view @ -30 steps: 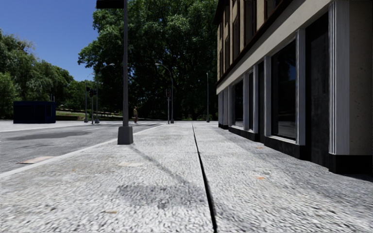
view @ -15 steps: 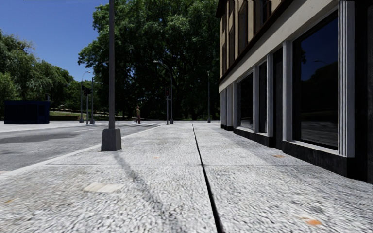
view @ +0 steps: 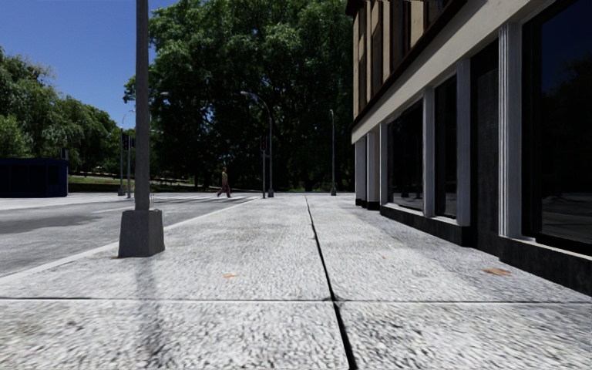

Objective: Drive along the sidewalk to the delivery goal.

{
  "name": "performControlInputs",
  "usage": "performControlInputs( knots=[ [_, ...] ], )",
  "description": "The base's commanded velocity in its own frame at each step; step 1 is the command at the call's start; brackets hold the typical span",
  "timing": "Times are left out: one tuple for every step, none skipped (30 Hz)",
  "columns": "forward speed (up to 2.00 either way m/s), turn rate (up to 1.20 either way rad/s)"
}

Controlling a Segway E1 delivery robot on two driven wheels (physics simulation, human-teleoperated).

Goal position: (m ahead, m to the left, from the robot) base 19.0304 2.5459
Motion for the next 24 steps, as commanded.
performControlInputs(
  knots=[
    [2.00,0.00],
    [2.00,0.00],
    [2.00,0.00],
    [2.00,0.00],
    [2.00,0.00],
    [2.00,0.00],
    [2.00,0.00],
    [2.00,0.00],
    [2.00,0.00],
    [2.00,0.00],
    [2.00,0.00],
    [2.00,0.00],
    [2.00,0.00],
    [2.00,0.00],
    [2.00,0.00],
    [2.00,0.00],
    [2.00,0.00],
    [2.00,0.00],
    [2.00,0.00],
    [2.00,0.00],
    [2.00,0.00],
    [2.00,0.00],
    [2.00,0.00],
    [2.00,0.00]
  ],
)
